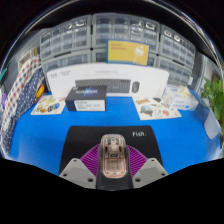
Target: Arrange mouse
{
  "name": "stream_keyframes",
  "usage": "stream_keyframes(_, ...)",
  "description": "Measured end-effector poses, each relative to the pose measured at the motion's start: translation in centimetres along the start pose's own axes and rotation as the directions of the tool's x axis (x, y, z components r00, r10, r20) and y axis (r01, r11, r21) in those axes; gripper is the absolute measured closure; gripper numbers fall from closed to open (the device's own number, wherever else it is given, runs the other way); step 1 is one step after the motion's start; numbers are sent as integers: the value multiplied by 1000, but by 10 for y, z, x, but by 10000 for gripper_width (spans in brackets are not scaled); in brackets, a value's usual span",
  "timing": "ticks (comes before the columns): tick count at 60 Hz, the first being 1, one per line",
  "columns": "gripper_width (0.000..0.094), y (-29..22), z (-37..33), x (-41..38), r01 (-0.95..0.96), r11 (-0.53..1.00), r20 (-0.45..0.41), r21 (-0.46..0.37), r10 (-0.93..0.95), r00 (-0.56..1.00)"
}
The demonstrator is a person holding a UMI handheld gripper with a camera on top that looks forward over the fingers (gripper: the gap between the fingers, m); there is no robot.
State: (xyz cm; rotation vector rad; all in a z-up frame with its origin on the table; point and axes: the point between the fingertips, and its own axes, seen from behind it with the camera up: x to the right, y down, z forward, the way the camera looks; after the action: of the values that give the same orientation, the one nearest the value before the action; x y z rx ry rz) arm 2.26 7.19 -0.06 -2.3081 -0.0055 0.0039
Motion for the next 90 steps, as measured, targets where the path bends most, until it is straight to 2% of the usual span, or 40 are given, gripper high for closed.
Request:
stream_keyframes(2,572,10,4,-1,3,1000,0,-20,-3,1000)
stream_keyframes(4,572,7,5,0,12,1000,-4,11,-12,1000)
stream_keyframes(11,569,8,5,0,7,1000,-10,15,-7,1000)
stream_keyframes(20,458,7,5,2,-4,1000,-23,24,5,1000)
stream_keyframes(21,439,8,5,3,-11,1000,-25,18,12,1000)
stream_keyframes(22,363,8,4,4,-20,1000,-30,11,20,999)
stream_keyframes(27,99,10,-3,12,-48,999,-71,-20,47,996)
stream_keyframes(28,121,8,-6,12,-49,999,-74,-14,48,996)
stream_keyframes(35,121,-5,-34,10,-62,998,-88,24,64,994)
stream_keyframes(50,88,-42,-136,-33,-62,988,-36,141,68,997)
stream_keyframes(58,86,-42,-194,-50,-64,981,-10,183,67,998)
stream_keyframes(66,87,-23,-239,-59,-46,975,16,217,44,999)
stream_keyframes(81,92,39,-311,-66,-78,976,63,204,67,996)
stream_keyframes(90,100,69,-333,-65,-60,981,56,186,51,997)
